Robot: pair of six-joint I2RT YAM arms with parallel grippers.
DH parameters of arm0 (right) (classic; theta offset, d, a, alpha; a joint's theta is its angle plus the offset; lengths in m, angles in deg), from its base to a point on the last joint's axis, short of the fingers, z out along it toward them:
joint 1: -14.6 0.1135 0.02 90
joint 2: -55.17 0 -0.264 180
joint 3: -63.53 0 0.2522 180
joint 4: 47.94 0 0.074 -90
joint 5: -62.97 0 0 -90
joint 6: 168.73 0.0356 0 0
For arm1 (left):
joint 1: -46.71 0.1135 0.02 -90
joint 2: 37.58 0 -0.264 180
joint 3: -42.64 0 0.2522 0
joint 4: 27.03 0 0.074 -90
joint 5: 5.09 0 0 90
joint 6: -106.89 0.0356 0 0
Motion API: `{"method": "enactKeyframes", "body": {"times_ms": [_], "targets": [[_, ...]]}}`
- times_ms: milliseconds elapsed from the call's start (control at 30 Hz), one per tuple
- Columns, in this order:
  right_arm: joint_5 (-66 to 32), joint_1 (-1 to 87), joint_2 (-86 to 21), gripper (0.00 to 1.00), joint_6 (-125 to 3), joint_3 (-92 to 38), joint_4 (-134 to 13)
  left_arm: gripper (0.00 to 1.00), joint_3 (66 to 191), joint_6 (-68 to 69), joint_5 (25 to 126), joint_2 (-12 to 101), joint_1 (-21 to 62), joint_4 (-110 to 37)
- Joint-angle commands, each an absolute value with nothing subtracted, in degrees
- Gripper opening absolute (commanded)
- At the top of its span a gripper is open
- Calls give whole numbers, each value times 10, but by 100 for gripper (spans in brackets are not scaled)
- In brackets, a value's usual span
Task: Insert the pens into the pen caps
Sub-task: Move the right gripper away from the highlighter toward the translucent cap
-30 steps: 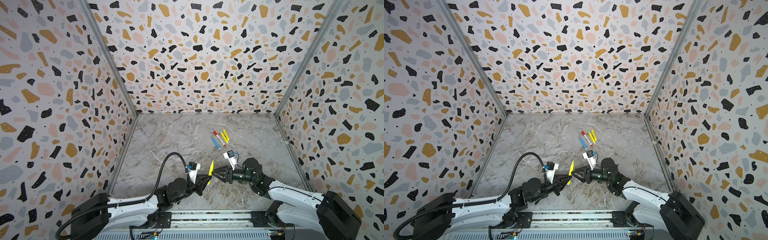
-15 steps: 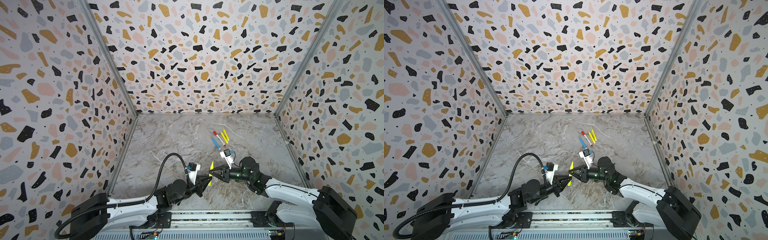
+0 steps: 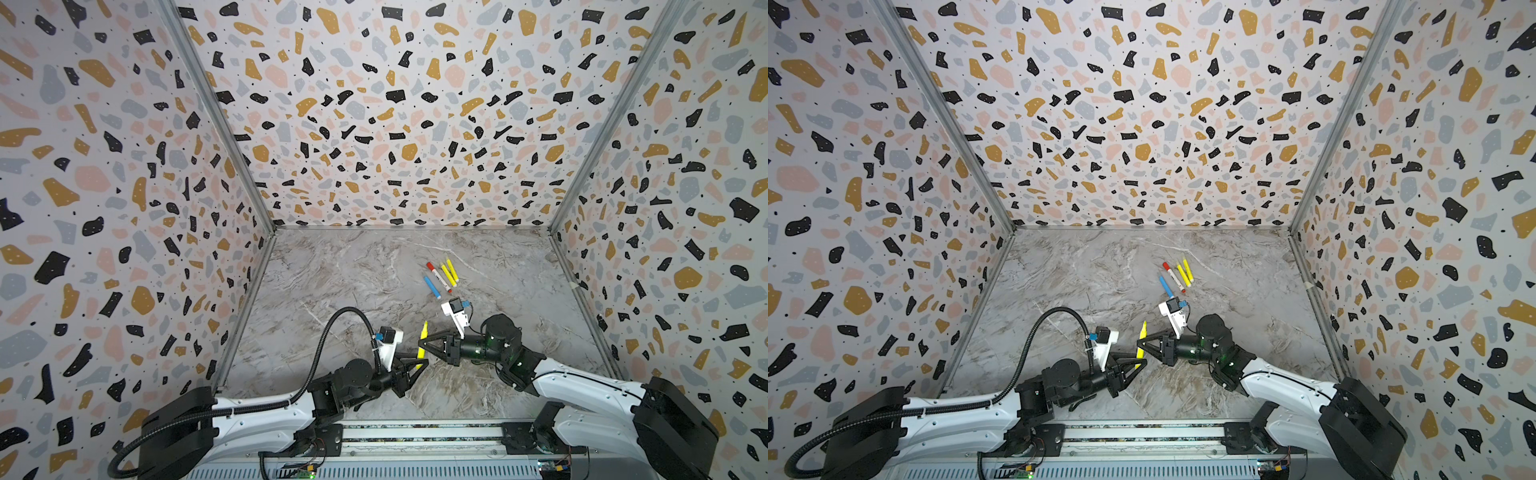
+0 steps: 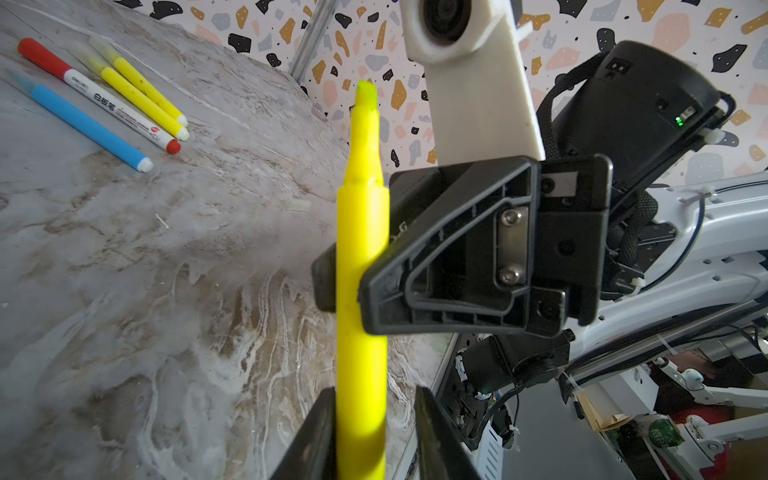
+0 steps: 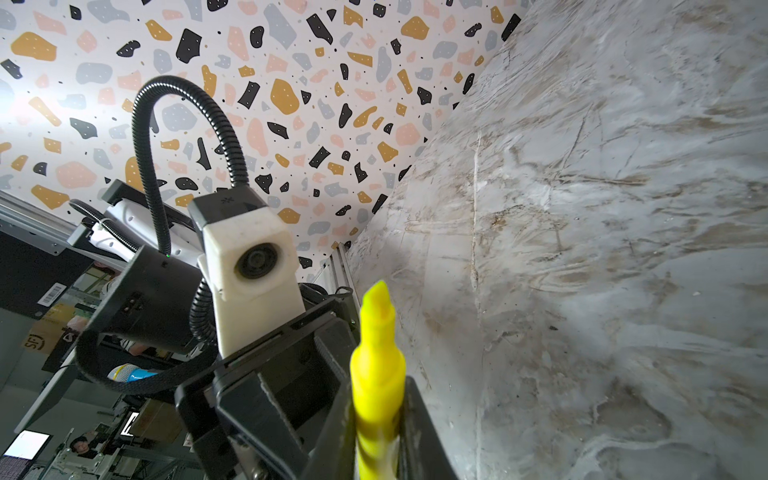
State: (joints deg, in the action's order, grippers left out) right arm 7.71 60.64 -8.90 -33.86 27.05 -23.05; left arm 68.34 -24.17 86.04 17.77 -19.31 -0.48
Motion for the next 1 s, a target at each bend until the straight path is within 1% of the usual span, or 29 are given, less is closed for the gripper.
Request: {"method": "enactKeyframes", "body": {"times_ms": [0,133,233,367,467,500,567,600,633,667,733,800,967], "targets": [[79,609,-83,13,-349,264,-215,30,702,-241,850,170,-196,10],[82,613,-86,12,-349,265,-212,25,706,-242,849,175,-196,10],[83,616,-87,12,-349,265,-208,19,706,-242,851,179,-196,15],[87,620,-87,12,-350,265,-207,8,702,-248,861,178,-196,25],[87,621,-81,14,-351,268,-208,1,697,-251,871,170,-196,24],[87,621,-79,19,-353,269,-211,0,696,-251,874,167,-196,23],[81,620,-69,33,-361,267,-227,0,693,-252,883,161,-196,16],[72,620,-62,42,-369,263,-245,0,694,-251,888,159,-196,8],[57,617,-50,49,-383,255,-278,0,695,-250,893,156,-196,-2],[32,615,-36,53,-401,242,-325,0,696,-249,898,155,-196,-13],[-26,609,-12,56,-436,210,-429,0,696,-246,907,151,-196,-31],[-59,584,3,58,-464,182,-515,0,693,-245,913,146,-196,-41],[-100,465,9,61,-499,139,-651,0,681,-243,925,143,-195,-51]]}}
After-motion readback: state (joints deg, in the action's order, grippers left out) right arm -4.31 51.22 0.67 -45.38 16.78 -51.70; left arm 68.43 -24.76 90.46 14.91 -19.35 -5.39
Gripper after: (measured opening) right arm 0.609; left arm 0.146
